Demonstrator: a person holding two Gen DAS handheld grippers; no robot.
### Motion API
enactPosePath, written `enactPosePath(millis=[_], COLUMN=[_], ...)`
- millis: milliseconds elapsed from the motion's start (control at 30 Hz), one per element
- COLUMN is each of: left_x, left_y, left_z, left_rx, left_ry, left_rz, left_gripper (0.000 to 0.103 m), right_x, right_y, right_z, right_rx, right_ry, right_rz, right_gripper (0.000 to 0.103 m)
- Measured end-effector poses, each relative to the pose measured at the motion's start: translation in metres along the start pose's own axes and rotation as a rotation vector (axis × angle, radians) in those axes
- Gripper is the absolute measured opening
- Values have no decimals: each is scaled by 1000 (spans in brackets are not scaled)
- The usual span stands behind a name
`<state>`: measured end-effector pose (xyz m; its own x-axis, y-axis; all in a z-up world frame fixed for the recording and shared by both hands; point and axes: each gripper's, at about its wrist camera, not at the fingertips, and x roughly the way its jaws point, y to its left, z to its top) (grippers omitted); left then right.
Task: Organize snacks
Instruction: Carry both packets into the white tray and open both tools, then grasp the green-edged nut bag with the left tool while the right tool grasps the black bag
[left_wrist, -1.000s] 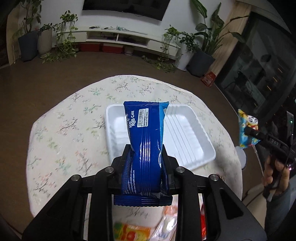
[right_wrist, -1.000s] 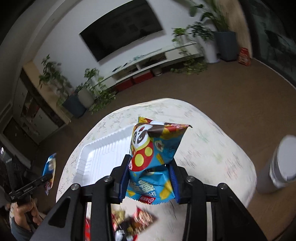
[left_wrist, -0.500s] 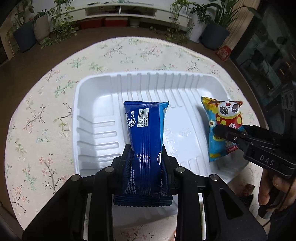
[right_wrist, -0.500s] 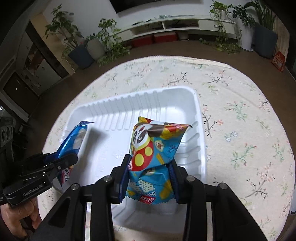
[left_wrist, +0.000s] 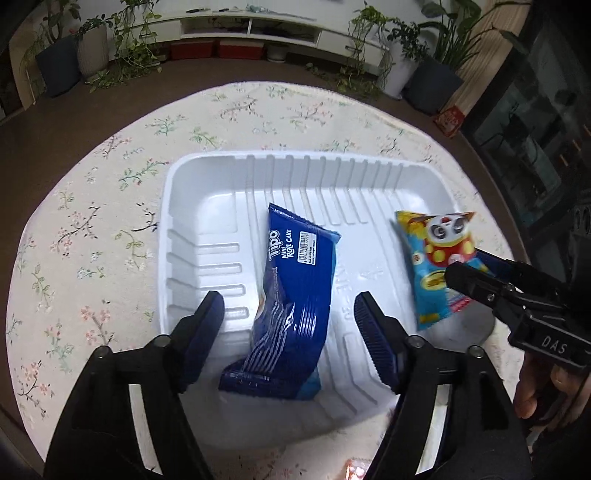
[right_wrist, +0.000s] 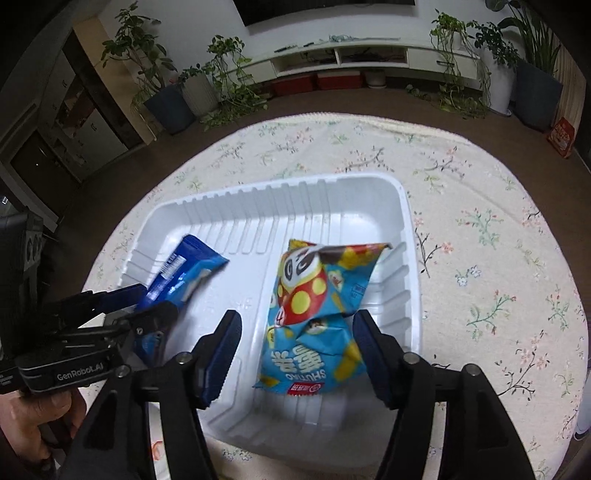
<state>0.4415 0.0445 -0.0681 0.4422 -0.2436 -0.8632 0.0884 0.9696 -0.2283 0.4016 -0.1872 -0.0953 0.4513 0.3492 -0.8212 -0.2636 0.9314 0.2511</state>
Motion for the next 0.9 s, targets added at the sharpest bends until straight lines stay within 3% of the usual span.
enactPosePath(millis=[167,200,267,300,400,500,600,667,733,833,900], left_x=[-64,-86,-122,-134,-160,-186,-192,-190,-185,-164,-155], left_y=[5,5,6,7,21,48,54,48,36,17,-2], left_z=[-16,-25,-45,-55,-94,-144,-195,-224,-248,-266,-267], left_rx=[24,63,108,114,77,-57,-88,-59,-12,130,282], left_ry=[-123,-186,-292,-306,-190,-254,-222,-190,-169,-87,-69], left_rz=[-37,-40,-28,-29,-33,-76,-29,5,-10,-5,11], left_gripper=[103,103,103,103,103,102,102,102,102,102,101], right_x=[-43,-57,-85,-103,-145,-174,-185,-184,-180,-165,-155], right_y=[-4,-6,-10,-12,-11,-8,-7,-9,-10,-13,-10], right_z=[-3,-6,-16,-25,-59,-101,-149,-178,-200,-224,-230], right_rx=[29,43,70,82,81,84,130,186,240,311,310], right_ry=[-80,-104,-155,-190,-263,-296,-283,-253,-216,-145,-106], right_rz=[25,41,72,83,107,120,130,103,70,71,79], right_gripper=[70,70,82,85,88,88,88,88,88,87,87])
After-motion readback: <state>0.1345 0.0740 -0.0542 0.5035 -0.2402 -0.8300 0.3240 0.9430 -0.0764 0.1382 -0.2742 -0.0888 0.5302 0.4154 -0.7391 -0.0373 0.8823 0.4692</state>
